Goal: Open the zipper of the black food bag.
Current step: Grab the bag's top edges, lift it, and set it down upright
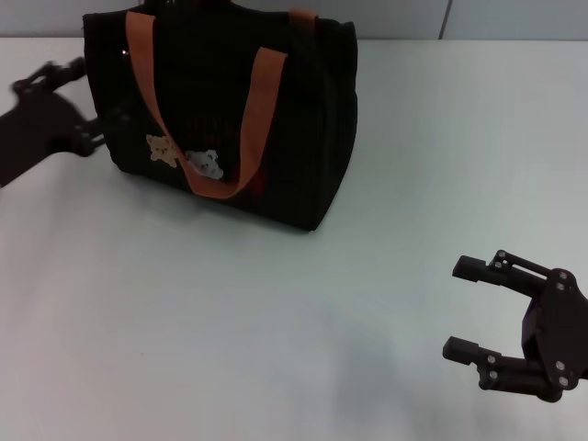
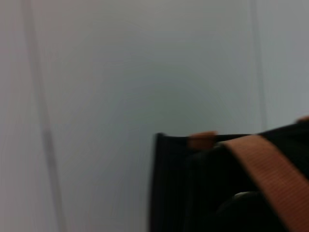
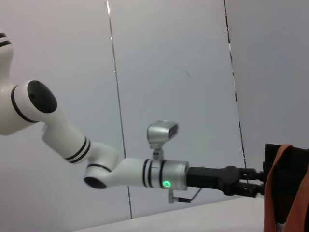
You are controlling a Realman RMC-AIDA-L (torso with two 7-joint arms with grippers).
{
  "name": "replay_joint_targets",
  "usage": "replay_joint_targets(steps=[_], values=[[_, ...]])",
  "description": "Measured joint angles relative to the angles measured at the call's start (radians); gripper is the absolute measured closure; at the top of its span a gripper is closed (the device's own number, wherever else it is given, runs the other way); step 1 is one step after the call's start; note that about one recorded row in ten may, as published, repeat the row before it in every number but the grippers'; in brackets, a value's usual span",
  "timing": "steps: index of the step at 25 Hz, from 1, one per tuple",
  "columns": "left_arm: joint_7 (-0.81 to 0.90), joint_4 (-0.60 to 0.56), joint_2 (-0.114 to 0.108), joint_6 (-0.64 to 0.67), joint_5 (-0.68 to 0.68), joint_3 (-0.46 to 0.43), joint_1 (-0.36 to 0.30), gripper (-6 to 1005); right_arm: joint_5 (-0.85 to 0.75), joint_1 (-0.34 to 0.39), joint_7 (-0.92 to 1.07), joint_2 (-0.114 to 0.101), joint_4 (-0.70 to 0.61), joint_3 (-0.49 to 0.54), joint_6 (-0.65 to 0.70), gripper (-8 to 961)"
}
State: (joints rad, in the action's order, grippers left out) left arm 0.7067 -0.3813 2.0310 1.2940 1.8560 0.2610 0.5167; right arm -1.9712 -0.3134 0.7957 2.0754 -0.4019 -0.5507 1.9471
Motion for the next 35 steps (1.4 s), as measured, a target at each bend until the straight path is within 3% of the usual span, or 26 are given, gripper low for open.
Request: replay_joint_targets(steps=[1,6,15,20,24,26,30,35], values=[[0.001,0.0,0.0,-0.011,-0.001,0.038,0.02,226,0.0,0.0,0.0,0.0,0.0,0.0,0.0,141],[0.001,-0.001,0.011,-0.065,-0.003,0.053,0.065,229,0.0,0.001,0.001,0.0,0.0,0.0,0.0,141],[-0.009,-0.002,0.027,-0.122,-0.014,0.047,0.084,235,0.0,0.0,0.001,0.0,0.0,0.0,-0.001,140],[-0.062,0.004,0.037,-0.113,-0.048,0.053,0.071,436,0.0,0.001,0.002,0.0,0.0,0.0,-0.001,140],[-0.119,0.029,0.039,-0.107,-0.05,0.052,0.069,541,0.0,0.004,0.0,0.001,0.0,0.004,-0.001,141],[-0.278,0.085,0.042,-0.048,-0.074,0.048,0.065,593,0.007,0.008,-0.005,0.002,0.009,0.01,0.003,141],[-0.436,0.122,0.043,0.069,-0.115,0.049,0.046,709,0.032,0.008,-0.018,0.004,0.046,0.036,0.004,141],[-0.544,0.135,0.043,0.251,-0.126,0.058,0.027,867,0.134,0.009,-0.033,0.006,0.13,0.111,0.0,141]])
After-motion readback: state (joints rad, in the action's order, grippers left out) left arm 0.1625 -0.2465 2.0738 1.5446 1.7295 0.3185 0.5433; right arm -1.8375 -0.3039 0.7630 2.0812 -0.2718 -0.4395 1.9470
